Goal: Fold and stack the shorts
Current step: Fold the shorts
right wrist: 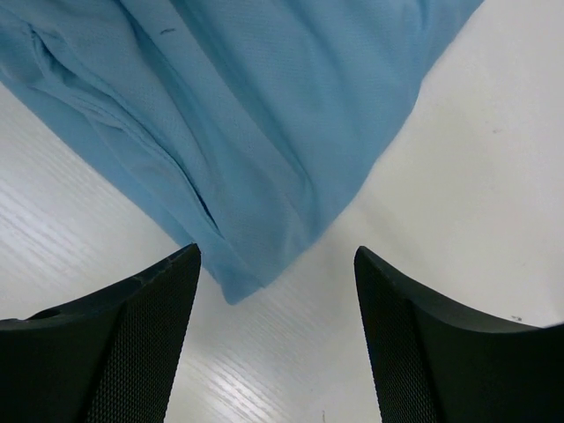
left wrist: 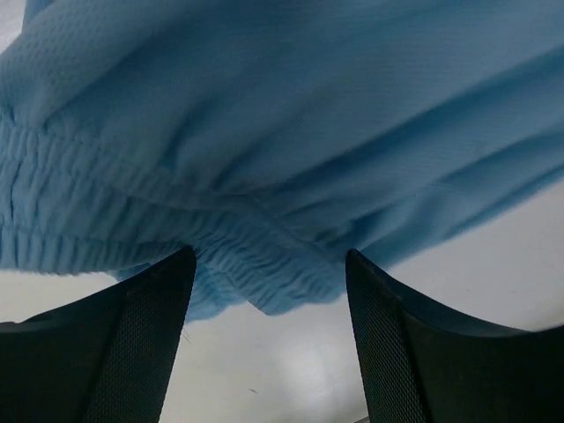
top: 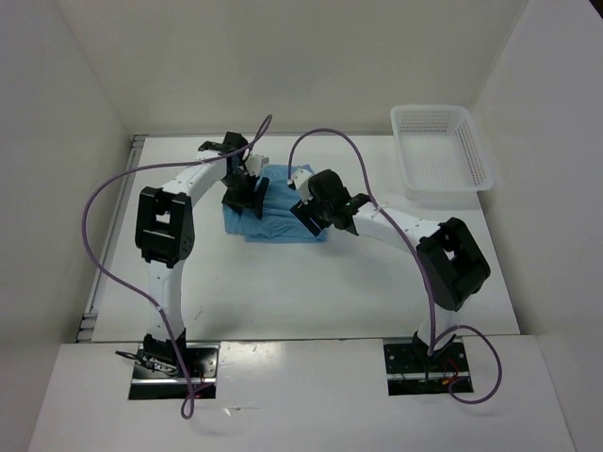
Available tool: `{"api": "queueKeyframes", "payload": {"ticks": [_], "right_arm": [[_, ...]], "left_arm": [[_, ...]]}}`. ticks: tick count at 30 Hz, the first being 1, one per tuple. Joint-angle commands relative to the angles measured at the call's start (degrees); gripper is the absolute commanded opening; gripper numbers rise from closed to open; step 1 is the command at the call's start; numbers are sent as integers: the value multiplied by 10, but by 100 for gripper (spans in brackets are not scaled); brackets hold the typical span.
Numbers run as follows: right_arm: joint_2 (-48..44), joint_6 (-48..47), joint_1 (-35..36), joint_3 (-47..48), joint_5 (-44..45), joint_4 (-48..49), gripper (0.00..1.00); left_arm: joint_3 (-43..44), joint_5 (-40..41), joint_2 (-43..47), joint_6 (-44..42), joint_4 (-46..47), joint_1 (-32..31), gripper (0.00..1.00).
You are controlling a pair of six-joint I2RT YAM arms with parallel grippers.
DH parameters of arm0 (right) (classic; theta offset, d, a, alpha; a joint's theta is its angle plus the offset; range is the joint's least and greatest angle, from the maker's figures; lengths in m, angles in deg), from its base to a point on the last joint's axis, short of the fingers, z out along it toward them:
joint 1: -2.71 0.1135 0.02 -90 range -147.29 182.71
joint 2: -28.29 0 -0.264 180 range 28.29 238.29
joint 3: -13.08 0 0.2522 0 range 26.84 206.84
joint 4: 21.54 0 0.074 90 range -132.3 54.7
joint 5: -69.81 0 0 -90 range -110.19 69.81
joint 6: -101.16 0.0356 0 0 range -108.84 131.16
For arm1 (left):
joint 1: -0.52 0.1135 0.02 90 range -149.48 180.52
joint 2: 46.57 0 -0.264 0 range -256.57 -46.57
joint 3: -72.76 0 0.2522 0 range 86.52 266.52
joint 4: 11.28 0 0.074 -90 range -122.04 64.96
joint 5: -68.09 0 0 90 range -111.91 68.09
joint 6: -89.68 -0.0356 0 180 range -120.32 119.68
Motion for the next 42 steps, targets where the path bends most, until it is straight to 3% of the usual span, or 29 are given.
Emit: {"api": "queueKeyframes", "payload": {"ticks": [1,6,11,13,16,20,21,23,30,32,33,34,40,42], "right_arm": [[-1,23,-6,-9,-44,23,76],[11,43,-6,-29,-61,23,72],[39,49,-6,-44,-61,40,65],[56,60,-6,-38,-72,40,63],[61,84,-6,-32,-78,40,54],[67,90,-6,-32,-78,35,29],[67,90,-6,-38,-78,35,16],[53,85,-6,-46,-86,26,3],[-11,20,-1,-102,-114,-37,0],[-32,-2,6,-115,-128,-56,19],[-37,-2,6,-121,-156,-63,43],[-44,-2,6,-122,-172,-78,51],[-90,-3,6,-97,-194,-85,89],[-104,-3,6,-78,-171,-90,93]], "left_arm": [[16,-29,-18,-2,-6,28,76],[4,-29,-32,-2,-11,22,76],[-31,-4,-32,-2,-1,22,59],[-37,-4,-27,-2,-1,22,56],[-55,-10,-22,-2,4,22,55],[-86,-2,-9,-2,10,22,55],[-100,-2,2,-2,11,22,55],[-114,-10,14,-2,11,22,55],[-184,-61,78,-2,4,22,59],[-193,-72,84,-2,4,22,60],[-193,-72,84,-2,4,22,62],[-193,-72,89,-2,4,22,64],[-143,-72,89,-2,10,22,74],[-126,-72,89,-2,4,22,89]]}}
